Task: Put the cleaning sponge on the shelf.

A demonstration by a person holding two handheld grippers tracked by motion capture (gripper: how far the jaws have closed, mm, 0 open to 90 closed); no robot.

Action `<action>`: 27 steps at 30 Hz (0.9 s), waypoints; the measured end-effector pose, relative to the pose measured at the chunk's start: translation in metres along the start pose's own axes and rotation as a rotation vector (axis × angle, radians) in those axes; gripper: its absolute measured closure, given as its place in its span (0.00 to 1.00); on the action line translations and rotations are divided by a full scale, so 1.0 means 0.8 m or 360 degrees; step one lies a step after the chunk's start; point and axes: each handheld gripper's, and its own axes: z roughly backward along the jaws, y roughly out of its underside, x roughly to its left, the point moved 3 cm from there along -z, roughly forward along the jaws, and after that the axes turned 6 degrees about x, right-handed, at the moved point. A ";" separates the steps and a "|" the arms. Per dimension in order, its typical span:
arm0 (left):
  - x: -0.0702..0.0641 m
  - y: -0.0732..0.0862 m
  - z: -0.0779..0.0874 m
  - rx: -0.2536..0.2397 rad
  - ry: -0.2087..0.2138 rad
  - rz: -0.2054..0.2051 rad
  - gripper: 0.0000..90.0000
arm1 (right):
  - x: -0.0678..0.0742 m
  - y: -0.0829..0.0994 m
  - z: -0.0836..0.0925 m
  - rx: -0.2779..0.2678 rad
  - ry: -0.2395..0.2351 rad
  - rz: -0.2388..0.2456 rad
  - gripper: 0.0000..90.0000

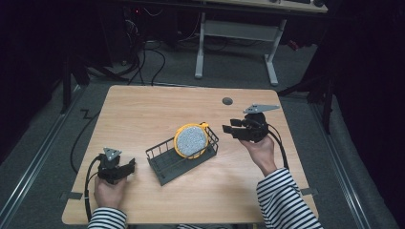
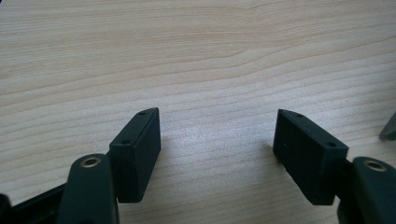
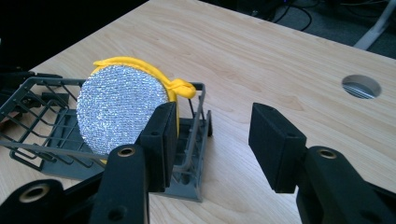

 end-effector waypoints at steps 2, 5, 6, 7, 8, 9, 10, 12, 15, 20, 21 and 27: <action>0.000 0.000 0.000 0.0000 0.0000 0.0000 0.36 | -0.004 0.002 0.006 -0.0004 0.0011 -0.0015 0.58; 0.000 0.000 0.000 0.0000 0.0000 0.0000 0.36 | -0.010 0.009 0.015 -0.0027 0.0027 -0.0038 0.58; 0.000 0.000 0.000 0.0000 0.0000 0.0000 0.36 | -0.012 0.011 0.017 -0.0033 0.0030 -0.0047 0.59; 0.000 0.000 0.000 0.0000 0.0000 0.0000 0.36 | -0.014 0.014 0.019 -0.0038 0.0034 -0.0053 0.59; 0.000 0.000 0.000 0.0000 0.0000 0.0000 0.36 | -0.016 0.018 0.022 -0.0039 0.0039 -0.0066 0.59; 0.000 0.000 0.000 0.0000 0.0000 0.0000 0.36 | -0.017 0.020 0.023 -0.0036 0.0044 -0.0073 0.59; 0.000 0.000 0.000 0.0000 0.0000 0.0000 0.36 | -0.019 0.023 0.026 -0.0036 0.0057 -0.0069 0.59; 0.000 0.000 0.000 0.0000 0.0000 0.0000 0.36 | -0.021 0.026 0.031 -0.0054 0.0062 -0.0088 0.60; 0.000 0.000 0.000 0.0000 0.0001 0.0000 0.36 | -0.026 0.035 0.037 -0.0059 0.0061 -0.0119 0.61; 0.000 0.000 0.000 0.0000 0.0002 0.0001 0.36 | -0.033 0.043 0.051 -0.0073 0.0100 -0.0135 0.61; 0.000 0.000 0.000 0.0000 0.0002 0.0001 0.36 | -0.033 0.043 0.054 -0.0080 0.0112 -0.0136 0.61; 0.000 0.000 0.000 0.0000 0.0003 0.0000 0.36 | -0.034 0.048 0.071 -0.0119 0.0149 -0.0125 0.61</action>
